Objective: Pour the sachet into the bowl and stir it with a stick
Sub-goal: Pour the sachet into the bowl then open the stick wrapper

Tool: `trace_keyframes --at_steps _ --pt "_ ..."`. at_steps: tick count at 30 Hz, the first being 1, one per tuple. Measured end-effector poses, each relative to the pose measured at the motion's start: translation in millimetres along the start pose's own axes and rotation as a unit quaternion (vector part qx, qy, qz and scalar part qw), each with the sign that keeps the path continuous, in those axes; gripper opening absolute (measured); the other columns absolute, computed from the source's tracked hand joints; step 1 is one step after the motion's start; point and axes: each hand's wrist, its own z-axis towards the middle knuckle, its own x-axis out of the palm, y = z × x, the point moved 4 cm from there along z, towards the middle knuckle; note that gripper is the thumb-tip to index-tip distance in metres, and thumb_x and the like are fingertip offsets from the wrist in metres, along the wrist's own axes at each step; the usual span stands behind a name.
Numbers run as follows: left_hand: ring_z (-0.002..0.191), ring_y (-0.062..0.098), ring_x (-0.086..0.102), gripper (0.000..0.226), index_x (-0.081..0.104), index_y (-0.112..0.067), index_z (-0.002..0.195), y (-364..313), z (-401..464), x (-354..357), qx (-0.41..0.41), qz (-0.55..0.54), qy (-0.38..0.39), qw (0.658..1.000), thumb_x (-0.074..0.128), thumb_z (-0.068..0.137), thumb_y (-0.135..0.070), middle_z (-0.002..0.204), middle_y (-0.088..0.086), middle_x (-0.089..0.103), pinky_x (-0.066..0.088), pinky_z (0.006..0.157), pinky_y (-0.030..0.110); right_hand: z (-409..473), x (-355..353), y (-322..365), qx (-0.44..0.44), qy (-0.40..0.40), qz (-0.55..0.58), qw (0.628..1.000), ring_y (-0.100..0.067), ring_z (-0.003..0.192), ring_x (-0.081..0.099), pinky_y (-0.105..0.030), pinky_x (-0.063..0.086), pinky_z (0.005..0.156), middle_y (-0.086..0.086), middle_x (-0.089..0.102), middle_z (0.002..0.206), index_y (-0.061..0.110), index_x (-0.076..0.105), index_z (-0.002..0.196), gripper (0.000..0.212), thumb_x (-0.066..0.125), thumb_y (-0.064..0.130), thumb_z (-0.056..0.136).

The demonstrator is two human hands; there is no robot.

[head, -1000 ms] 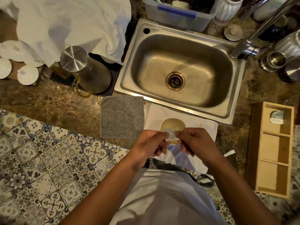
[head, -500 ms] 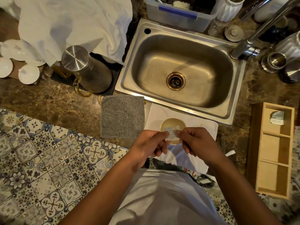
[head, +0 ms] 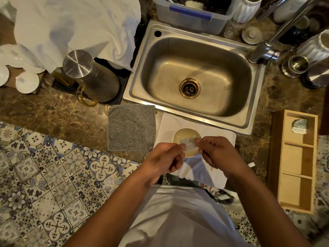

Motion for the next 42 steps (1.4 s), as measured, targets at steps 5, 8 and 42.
trace_keyframes --at_steps 5,8,42 --pt "0.043 0.012 0.041 0.032 0.060 -0.009 0.073 -0.6 0.2 -0.5 0.000 0.003 -0.008 1.000 0.057 0.102 -0.023 0.053 0.005 0.052 0.031 0.043 0.021 -2.3 2.7 -1.2 -0.009 -0.002 -0.002 1.000 -0.009 0.035 0.040 -0.016 0.039 0.045 -0.002 0.049 0.041 0.005 0.061 0.060 0.044 0.061 0.023 0.101" --pt "0.041 0.012 0.037 0.034 0.059 -0.010 0.069 0.7 1.6 0.0 0.001 0.002 -0.007 1.000 0.058 0.101 -0.021 0.048 0.003 0.049 0.027 0.044 0.024 -3.3 6.5 -0.8 -0.014 0.003 -0.002 1.000 -0.010 0.037 0.038 -0.018 0.038 0.045 0.000 0.046 0.041 0.011 0.059 0.055 0.047 0.062 0.023 0.100" --pt "0.039 0.016 0.035 0.039 0.059 -0.015 0.058 21.1 2.4 4.8 0.013 -0.042 -0.055 0.998 0.060 0.098 -0.015 0.045 0.005 0.048 0.026 0.040 0.022 -8.6 10.2 -17.6 0.005 -0.030 0.014 0.999 -0.005 0.036 0.043 -0.014 0.036 0.043 0.001 0.054 0.043 0.010 0.064 0.058 0.040 0.062 0.014 0.097"
